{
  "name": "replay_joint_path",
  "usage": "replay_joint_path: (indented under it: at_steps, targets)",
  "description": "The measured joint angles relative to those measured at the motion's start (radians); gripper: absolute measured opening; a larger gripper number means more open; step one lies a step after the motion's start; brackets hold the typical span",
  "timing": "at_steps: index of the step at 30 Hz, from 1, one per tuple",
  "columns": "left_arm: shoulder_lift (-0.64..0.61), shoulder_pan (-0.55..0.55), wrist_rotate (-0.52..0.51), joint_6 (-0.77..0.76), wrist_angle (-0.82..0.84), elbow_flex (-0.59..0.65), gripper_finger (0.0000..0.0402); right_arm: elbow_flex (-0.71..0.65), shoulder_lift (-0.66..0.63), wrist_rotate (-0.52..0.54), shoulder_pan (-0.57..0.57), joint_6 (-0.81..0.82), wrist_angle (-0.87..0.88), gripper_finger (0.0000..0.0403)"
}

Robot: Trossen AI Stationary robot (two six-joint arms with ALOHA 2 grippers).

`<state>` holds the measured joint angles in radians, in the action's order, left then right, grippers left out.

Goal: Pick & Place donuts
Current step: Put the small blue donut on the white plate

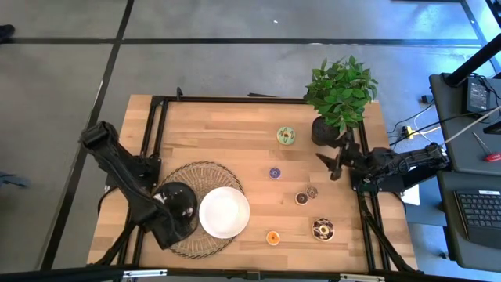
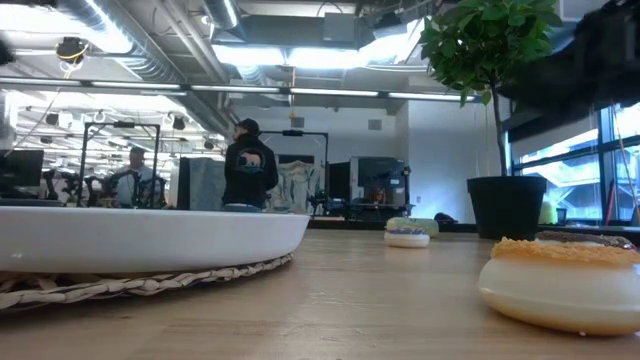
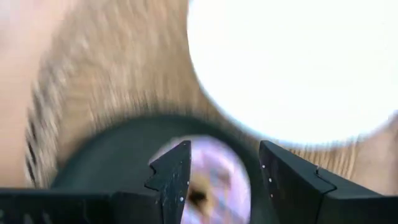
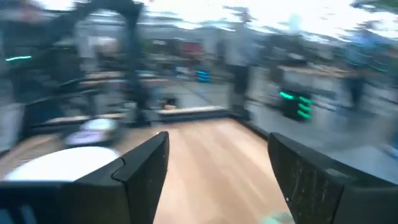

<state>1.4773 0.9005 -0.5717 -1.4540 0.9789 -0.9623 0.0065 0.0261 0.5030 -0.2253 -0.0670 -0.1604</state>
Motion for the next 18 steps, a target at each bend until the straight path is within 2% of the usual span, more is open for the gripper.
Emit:
replay_joint_path:
  at_steps: [2, 5, 9, 14, 18]
  targets:
    - [-0.031, -0.007, -0.136, 0.0, 0.0, 0.0, 0.0184, 0.0, 0.008, -0.063, 0.0, -0.036, -0.025, 0.0273]
    - [-0.077, -0.037, -0.257, 0.001, -0.003, 0.0, 0.0185, 0.0, 0.038, -0.058, 0.0, -0.042, -0.055, 0.0273]
    - [-0.113, -0.116, -0.254, 0.095, -0.043, 0.0, 0.0183, 0.007, 0.111, -0.053, 0.0, -0.028, -0.054, 0.0273]
    - [-0.115, -0.246, -0.247, 0.392, -0.176, 0.0, 0.0184, 0.066, 0.243, -0.032, 0.0, -0.009, -0.052, 0.0273]
    - [-0.115, -0.359, -0.2, 0.632, -0.315, 0.0, 0.0183, 0.128, 0.376, -0.007, 0.001, 0.053, -0.033, 0.0273]
